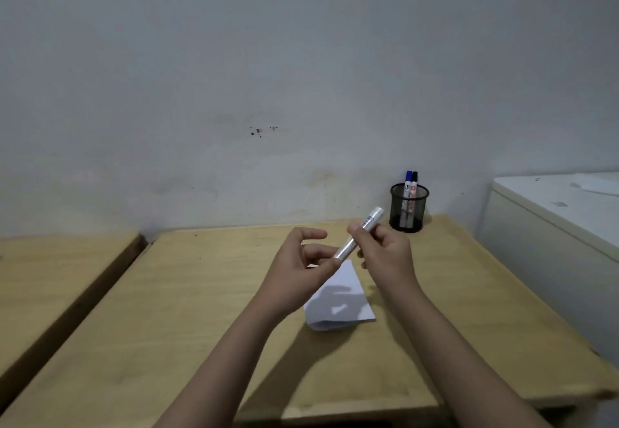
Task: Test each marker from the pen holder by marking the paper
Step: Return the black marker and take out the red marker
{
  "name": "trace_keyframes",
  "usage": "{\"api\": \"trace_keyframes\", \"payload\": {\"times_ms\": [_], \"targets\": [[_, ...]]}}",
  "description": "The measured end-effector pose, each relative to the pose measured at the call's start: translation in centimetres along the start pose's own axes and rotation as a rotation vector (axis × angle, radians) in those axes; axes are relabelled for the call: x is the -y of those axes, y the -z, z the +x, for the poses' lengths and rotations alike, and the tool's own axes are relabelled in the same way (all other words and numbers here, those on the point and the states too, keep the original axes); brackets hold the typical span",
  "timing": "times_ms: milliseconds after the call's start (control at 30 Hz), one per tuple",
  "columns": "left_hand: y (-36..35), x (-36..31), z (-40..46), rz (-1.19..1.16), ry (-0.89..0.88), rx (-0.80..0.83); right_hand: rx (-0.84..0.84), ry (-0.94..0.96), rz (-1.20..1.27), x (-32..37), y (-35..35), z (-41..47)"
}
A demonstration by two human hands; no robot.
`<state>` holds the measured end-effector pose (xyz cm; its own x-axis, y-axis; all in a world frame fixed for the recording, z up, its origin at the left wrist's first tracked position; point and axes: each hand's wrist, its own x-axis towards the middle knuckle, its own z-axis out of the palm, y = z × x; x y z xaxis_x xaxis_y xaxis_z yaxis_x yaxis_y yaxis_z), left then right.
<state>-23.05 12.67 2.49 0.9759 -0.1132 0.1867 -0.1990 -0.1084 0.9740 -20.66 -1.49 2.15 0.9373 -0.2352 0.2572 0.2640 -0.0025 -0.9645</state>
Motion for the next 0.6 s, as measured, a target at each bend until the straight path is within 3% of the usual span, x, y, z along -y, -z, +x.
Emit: {"api": "trace_keyframes", "payload": {"times_ms": [167,400,600], "targets": [[1.0,1.5,-3.1,0.110,-0.046,-0.110,-0.101,-0.080,0.110,-0.7,0.0,-2.3],[0.2,1.8,-5.1,0.041,-0.089,-0.220,0.132,-0.136,0.179,-2.4,0.2,-5.6],[-0.8,2.2,-6.0,0.044,-0.056,-0.241,0.100,-0.107,0.227,-3.5,0.6,-6.4]]}}
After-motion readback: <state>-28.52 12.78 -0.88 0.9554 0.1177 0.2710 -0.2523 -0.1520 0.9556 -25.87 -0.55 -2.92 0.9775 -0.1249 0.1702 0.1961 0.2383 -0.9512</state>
